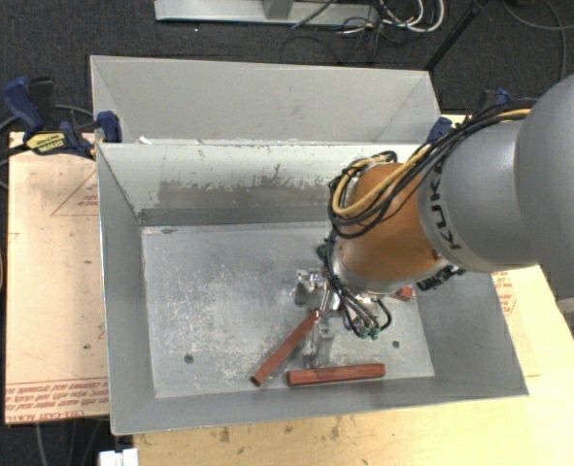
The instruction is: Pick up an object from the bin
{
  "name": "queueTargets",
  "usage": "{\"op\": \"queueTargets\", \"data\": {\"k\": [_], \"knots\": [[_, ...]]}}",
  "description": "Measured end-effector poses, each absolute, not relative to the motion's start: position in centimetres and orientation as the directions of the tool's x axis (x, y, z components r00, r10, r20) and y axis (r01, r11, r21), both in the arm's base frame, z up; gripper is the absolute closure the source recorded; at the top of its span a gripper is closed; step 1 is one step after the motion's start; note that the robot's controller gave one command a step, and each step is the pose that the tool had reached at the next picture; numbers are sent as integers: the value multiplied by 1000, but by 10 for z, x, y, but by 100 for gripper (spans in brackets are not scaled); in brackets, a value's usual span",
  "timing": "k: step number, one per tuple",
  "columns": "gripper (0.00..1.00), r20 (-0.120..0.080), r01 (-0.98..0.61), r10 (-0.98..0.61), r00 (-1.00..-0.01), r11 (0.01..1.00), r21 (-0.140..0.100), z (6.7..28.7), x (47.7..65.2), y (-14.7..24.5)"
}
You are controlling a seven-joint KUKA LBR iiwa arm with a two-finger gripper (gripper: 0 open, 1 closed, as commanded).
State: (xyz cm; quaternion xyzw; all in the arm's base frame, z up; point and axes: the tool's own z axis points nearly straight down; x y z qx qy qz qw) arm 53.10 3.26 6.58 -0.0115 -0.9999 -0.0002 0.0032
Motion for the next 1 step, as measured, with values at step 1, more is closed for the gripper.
{"op": "queueTargets", "data": {"k": [1], "knots": [[100,-2,23,23,-1000,1000,2,71,534,34]]}}
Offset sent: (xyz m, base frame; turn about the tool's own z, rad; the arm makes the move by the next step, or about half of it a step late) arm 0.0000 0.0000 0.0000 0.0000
